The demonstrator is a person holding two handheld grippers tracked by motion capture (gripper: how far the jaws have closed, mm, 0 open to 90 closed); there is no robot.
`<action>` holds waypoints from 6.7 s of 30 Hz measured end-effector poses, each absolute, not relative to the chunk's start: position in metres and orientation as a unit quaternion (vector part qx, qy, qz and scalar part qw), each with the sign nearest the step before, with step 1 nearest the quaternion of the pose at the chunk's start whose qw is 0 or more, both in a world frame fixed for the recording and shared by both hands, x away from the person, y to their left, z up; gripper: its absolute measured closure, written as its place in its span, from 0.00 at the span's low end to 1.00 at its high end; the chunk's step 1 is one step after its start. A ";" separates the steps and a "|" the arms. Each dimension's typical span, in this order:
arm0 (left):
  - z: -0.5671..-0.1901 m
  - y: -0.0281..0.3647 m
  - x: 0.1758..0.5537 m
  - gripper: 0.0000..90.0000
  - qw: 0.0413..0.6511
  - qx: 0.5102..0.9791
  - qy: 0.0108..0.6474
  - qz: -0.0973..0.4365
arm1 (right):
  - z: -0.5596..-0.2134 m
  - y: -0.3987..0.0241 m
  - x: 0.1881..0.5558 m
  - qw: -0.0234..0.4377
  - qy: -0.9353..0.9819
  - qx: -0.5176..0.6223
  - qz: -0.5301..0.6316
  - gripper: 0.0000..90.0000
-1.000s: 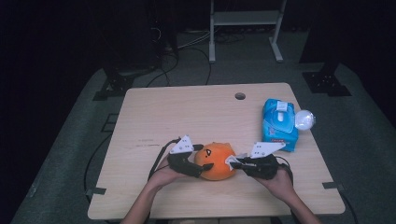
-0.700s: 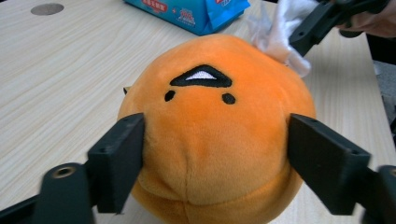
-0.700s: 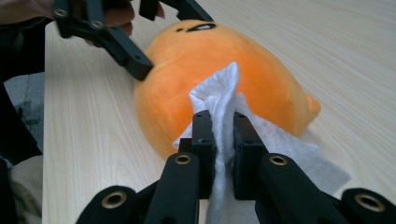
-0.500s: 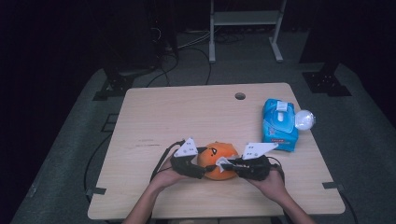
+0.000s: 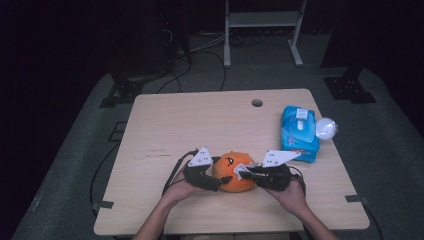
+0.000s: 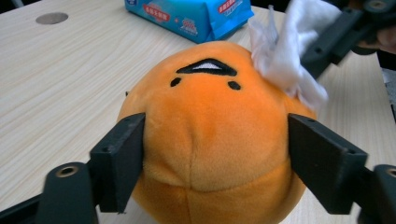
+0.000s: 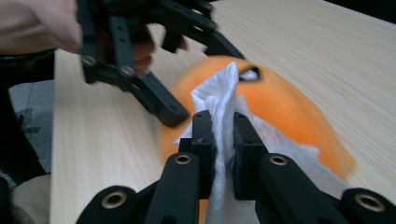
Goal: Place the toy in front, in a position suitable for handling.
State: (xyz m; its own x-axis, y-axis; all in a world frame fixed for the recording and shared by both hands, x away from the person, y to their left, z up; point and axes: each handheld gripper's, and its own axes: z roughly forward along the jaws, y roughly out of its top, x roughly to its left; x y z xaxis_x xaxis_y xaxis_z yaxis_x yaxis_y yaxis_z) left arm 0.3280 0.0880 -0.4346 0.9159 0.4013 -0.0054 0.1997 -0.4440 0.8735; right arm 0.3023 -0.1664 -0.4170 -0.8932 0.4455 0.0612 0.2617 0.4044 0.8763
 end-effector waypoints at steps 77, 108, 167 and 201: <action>-0.430 0.076 0.316 0.21 0.491 0.856 0.123 0.106 | -0.405 -0.183 0.304 0.129 0.830 0.229 0.491 0.91; -0.429 0.065 0.307 0.25 0.494 0.854 0.114 0.116 | -0.404 -0.162 0.290 0.123 0.833 0.212 0.495 0.90; -0.435 0.077 0.312 0.36 0.482 0.861 0.100 0.126 | -0.411 -0.154 0.292 0.114 0.845 0.196 0.484 0.91; -0.438 0.097 0.331 0.38 0.509 0.838 0.171 0.100 | -0.416 -0.187 0.307 0.091 0.824 0.250 0.500 0.91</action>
State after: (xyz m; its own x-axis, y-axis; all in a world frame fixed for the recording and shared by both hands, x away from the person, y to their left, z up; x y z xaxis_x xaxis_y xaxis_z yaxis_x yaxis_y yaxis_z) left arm 0.3310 0.0973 -0.4381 0.9213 0.3887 -0.0075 0.1858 -0.4234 0.8867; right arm 0.3071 -0.1870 -0.4162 -0.8587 0.5027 0.0993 0.3201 0.3751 0.8700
